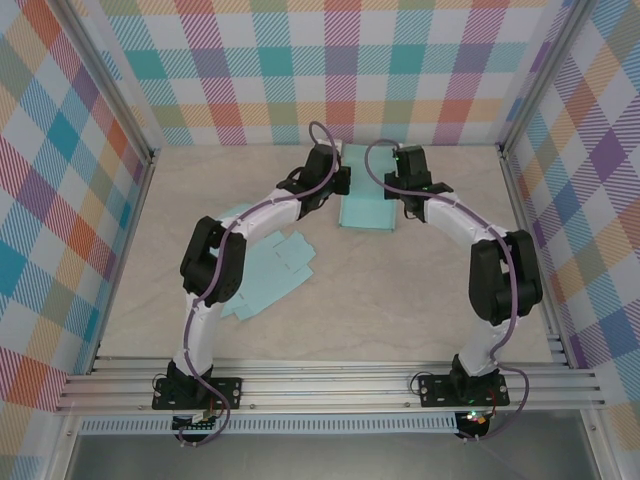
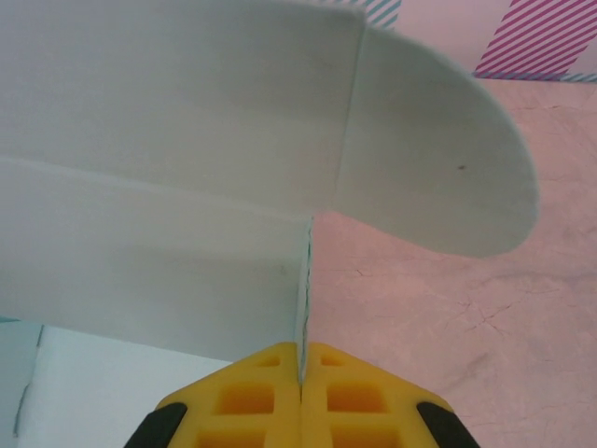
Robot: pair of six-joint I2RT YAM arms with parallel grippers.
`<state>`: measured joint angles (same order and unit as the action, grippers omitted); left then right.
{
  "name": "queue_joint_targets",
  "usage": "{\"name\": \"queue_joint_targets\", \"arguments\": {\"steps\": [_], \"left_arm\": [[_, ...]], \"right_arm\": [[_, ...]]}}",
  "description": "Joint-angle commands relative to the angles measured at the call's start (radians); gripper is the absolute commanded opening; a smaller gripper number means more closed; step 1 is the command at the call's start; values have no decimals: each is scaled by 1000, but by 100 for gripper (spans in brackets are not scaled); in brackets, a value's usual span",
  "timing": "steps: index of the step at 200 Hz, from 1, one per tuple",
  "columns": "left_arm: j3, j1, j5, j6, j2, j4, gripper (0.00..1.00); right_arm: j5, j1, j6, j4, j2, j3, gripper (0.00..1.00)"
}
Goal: Fold the paper box
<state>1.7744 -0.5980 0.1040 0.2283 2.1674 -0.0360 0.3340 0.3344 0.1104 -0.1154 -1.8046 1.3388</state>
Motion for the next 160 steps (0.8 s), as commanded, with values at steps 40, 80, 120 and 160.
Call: {"name": "queue_joint_targets", "arguments": {"steps": [40,80,120,160], "left_arm": [[-174,-50,48,100,-42,219,0],[-243,-76,66,109,-58,281,0],[-347,-92,88,99,-112,365,0],[-458,-119,122,50,-147,457,0]], "right_arm": [[39,76,26,210,43,-141,0],[39,99,81,249,95,-219,0],[2,105,152,258,150,-303,7],[-45,114,228,253,175,-344,12]]}}
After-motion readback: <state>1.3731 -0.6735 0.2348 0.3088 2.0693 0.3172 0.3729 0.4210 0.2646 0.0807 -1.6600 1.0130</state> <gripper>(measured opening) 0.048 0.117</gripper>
